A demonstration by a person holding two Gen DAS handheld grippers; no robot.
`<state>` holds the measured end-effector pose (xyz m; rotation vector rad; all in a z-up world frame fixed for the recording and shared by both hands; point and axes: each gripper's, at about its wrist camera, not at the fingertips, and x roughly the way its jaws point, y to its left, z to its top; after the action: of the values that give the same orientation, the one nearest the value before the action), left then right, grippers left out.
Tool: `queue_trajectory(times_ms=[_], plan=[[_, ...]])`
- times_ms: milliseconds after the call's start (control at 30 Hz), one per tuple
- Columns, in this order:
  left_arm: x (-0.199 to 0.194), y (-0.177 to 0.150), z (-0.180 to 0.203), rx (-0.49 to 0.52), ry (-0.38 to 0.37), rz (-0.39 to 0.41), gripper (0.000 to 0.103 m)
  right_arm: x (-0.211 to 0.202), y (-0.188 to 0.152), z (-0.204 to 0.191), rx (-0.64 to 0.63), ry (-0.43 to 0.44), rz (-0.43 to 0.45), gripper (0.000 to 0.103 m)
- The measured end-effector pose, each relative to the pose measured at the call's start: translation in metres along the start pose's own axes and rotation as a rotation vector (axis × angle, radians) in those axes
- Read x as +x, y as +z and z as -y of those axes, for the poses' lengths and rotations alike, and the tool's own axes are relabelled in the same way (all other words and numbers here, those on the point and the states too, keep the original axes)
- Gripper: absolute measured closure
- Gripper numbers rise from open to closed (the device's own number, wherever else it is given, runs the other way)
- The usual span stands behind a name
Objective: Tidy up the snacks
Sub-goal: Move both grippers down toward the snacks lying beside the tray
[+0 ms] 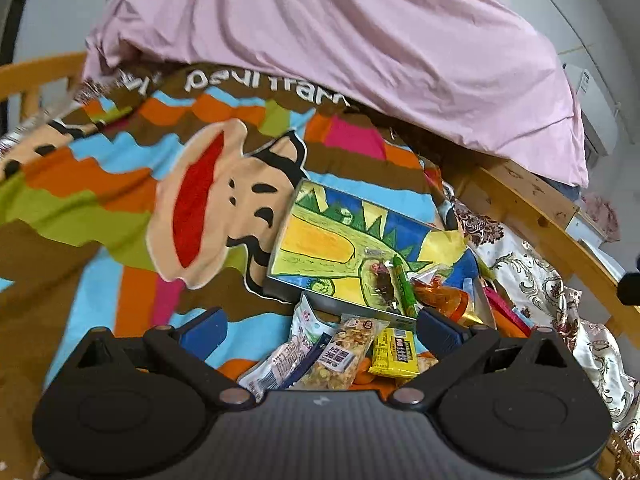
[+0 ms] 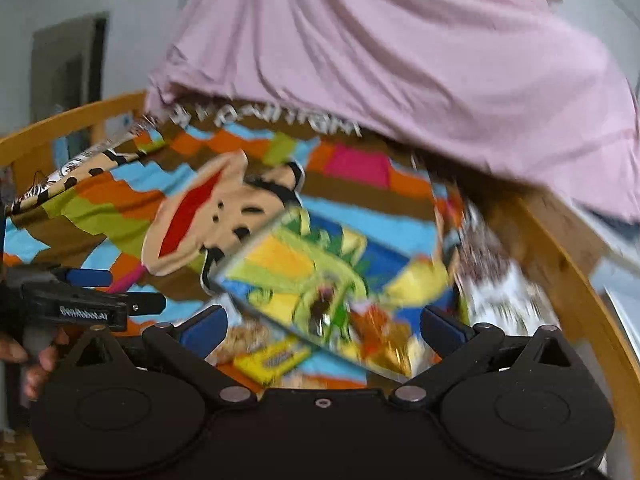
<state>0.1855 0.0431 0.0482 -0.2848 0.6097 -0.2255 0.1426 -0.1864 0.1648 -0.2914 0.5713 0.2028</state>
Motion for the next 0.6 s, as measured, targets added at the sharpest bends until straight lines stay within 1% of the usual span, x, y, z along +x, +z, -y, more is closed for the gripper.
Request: queue_trajectory(times_ms=[67,133,200,300,433,500,600], plan=[[0.01,-0.002,-0.006,0.019,-0.024,-0.008,0.0,0.016,-0.019,-0.007,-0.012,-0.003,0.045,0.001],[0.016,-0.004,-0.01,0.05,-0.033,0.005,0.0,0.032,-0.036,-0.012,0.005,0.0,0.056,0.001],[0.022,-0.007,-0.011,0.078,-0.038,0.016,0.0,0.048,-0.054,-0.014,0.054,-0.002,0.061,0.001],[0.034,-0.014,-0.01,0.105,-0.051,0.013,0.0,0.071,-0.075,-0.017,0.108,-0.008,0.053,0.001],[0.058,-0.024,0.001,0.153,-0.09,-0.042,0.0,0.095,-0.099,-0.017,0.104,-0.017,0.013,0.001],[0.07,-0.027,0.007,0.205,-0.111,-0.063,0.0,0.106,-0.106,-0.015,0.118,-0.019,-0.004,0.001],[0.087,-0.031,0.015,0.272,-0.138,-0.104,0.0,0.12,-0.118,-0.015,0.152,0.01,-0.032,0.001]])
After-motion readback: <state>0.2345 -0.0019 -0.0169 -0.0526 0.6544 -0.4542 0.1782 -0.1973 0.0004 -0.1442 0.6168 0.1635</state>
